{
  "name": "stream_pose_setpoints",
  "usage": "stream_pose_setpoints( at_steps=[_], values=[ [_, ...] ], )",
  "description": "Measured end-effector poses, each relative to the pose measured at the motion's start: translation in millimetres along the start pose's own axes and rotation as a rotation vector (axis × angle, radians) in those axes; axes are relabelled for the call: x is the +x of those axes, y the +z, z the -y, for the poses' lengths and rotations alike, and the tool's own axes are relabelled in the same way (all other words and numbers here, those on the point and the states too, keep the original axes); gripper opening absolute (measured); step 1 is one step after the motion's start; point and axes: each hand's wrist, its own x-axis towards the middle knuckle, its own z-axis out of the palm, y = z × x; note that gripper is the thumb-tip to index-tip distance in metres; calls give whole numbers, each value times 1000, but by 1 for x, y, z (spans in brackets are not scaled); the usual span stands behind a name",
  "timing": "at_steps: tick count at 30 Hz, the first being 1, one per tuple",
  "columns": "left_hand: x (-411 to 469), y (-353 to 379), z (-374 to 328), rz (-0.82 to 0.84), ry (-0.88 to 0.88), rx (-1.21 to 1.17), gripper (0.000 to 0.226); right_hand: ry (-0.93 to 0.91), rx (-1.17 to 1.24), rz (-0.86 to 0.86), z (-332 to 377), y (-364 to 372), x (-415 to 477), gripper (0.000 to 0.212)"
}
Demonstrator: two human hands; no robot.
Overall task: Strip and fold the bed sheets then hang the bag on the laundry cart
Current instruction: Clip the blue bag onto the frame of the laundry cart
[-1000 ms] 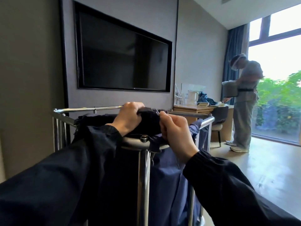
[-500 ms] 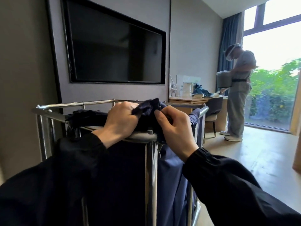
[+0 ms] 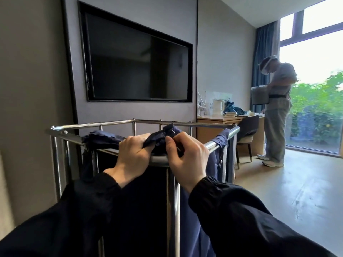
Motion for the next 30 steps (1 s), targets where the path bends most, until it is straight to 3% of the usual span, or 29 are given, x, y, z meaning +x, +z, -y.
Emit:
stream_pose_setpoints(
  at_steps=[5,12,16,20,27,30],
  values=[
    [10,-6,3,128,-71,104,34,2,33,32,-1,20,1,30],
    [18,8,-5,134,-282,331,31,53,101,41,-8,38,2,25],
    [13,7,4,45,-179,285,30,147,277,101,-11,44,5,25],
    [8,2,31,-44,-47,211,33,254,467,306,-10,36,12,22],
    [6,0,65,-60,77,279,34,454,530,593,-28,18,21,22],
    [5,-4,66,-54,139,221,32,397,376,631,-32,24,23,23]
  ],
)
